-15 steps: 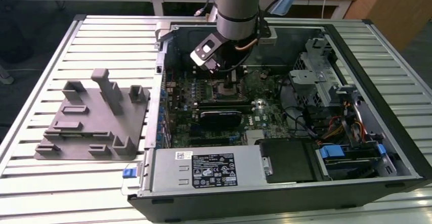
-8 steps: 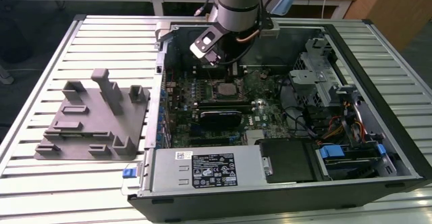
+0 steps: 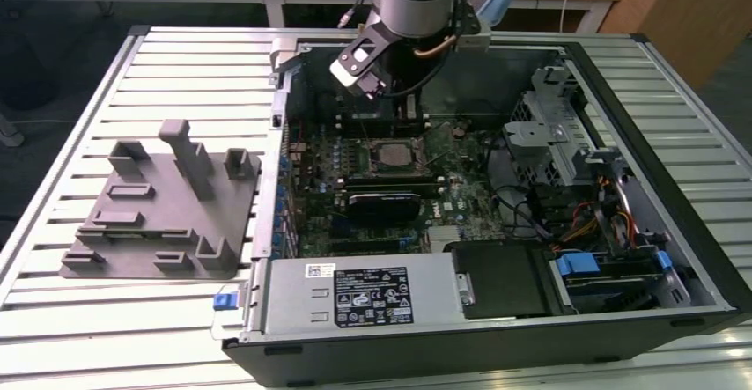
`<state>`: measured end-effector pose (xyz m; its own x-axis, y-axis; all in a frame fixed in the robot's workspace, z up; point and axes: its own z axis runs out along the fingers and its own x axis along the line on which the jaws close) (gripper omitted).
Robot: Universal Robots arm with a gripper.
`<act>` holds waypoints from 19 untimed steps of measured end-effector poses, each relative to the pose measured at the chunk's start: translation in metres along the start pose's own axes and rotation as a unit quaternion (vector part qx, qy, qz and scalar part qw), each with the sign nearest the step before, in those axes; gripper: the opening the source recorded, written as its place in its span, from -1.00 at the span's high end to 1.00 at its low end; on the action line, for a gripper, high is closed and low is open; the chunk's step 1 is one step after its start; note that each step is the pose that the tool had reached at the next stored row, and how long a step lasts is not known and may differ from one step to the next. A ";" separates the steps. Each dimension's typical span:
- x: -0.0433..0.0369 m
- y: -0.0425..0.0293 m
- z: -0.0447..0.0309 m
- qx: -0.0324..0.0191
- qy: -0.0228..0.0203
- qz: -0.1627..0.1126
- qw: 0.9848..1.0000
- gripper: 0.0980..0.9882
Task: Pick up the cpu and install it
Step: 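Place the cpu into insertion slot, then close the cpu cover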
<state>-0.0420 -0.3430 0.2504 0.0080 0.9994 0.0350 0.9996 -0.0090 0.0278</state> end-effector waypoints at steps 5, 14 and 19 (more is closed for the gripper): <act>0.0000 0.0000 -0.0006 0.000 0.000 0.000 1.000 0.98; 0.0000 0.0002 -0.0008 0.000 0.000 0.000 1.000 0.98; 0.0001 0.0074 -0.0006 0.000 0.000 0.000 1.000 0.98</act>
<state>-0.0346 -0.3430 0.2512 0.0080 0.9994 0.0350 0.9996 -0.0090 0.0279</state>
